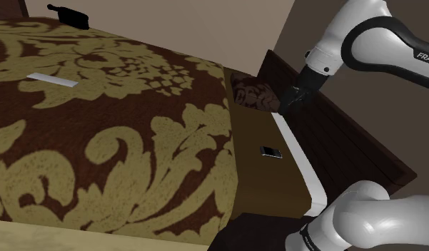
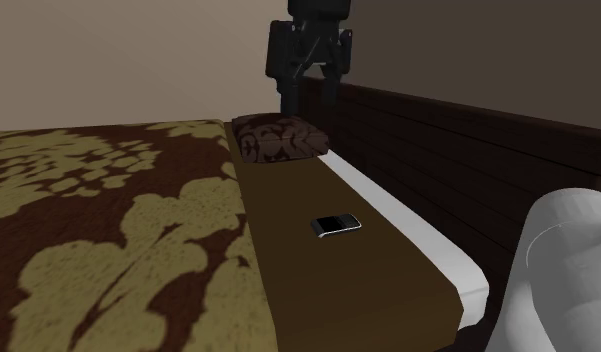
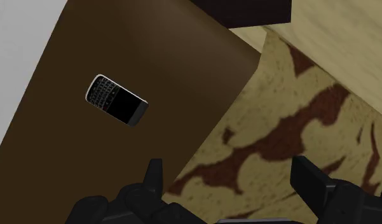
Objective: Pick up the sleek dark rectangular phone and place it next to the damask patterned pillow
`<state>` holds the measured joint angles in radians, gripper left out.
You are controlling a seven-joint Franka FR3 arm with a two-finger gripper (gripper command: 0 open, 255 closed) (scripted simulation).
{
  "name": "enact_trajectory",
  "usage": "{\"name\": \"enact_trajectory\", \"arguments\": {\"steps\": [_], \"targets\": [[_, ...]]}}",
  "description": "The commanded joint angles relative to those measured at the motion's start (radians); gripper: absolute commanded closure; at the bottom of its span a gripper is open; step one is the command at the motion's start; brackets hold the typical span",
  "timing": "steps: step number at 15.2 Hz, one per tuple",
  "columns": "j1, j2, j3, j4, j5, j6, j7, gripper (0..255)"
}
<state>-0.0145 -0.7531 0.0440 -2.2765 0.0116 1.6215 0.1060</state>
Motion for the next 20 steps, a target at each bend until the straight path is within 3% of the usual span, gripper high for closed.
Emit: {"name": "enact_trajectory", "arguments": {"steps": [1,11,20], "targets": [[0.0,0.0,0.0,0.0,0.0,0.0,0.0,0],[0.027,-0.052,-0.216,-0.281,-0.127,0.197,-0.407,0],[0.034,0.087,-0.448,-0.395,-0.265,0.428,-0.781,0]]}}
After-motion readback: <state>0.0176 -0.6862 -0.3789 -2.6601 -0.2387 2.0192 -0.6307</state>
